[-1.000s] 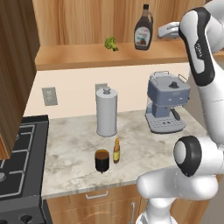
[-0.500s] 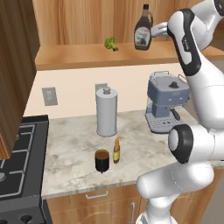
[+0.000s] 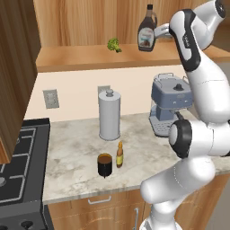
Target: Pick the syrup bottle and honey bottle from the cabinet and place them next to the mug.
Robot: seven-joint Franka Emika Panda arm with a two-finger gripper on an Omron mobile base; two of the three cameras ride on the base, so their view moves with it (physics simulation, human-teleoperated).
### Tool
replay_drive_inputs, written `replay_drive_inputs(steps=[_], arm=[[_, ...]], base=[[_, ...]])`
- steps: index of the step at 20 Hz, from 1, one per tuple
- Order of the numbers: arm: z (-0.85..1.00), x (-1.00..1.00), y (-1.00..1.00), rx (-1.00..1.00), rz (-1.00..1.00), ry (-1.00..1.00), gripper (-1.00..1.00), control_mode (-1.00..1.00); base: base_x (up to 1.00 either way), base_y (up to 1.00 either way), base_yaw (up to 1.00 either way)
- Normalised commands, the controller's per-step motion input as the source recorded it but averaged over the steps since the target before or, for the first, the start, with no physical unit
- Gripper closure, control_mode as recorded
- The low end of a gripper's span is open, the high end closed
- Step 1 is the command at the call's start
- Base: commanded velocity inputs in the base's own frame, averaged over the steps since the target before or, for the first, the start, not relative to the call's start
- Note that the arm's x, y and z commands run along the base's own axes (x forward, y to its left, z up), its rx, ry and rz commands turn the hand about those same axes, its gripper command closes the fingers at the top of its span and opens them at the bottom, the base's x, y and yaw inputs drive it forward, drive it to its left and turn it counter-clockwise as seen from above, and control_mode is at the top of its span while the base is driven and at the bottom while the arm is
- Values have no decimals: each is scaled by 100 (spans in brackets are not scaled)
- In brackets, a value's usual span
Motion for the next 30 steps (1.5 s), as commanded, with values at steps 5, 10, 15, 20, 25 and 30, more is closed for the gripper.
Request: replay_drive_inputs(steps=[5,10,15,20,25,30], arm=[[0,38,-15,0,0,0,-100,-100],[0,13,0,0,0,0,-100,-100],[0,10,0,0,0,0,-100,-100],[-8,0,7,0,0,0,-100,-100],[-18,0,13,0,0,0,-100,-100],[-10,13,3,0,0,0,-100,-100]], base=[[0,0,0],[0,0,0],[0,0,0],[0,0,0],[0,0,0],[0,0,0]])
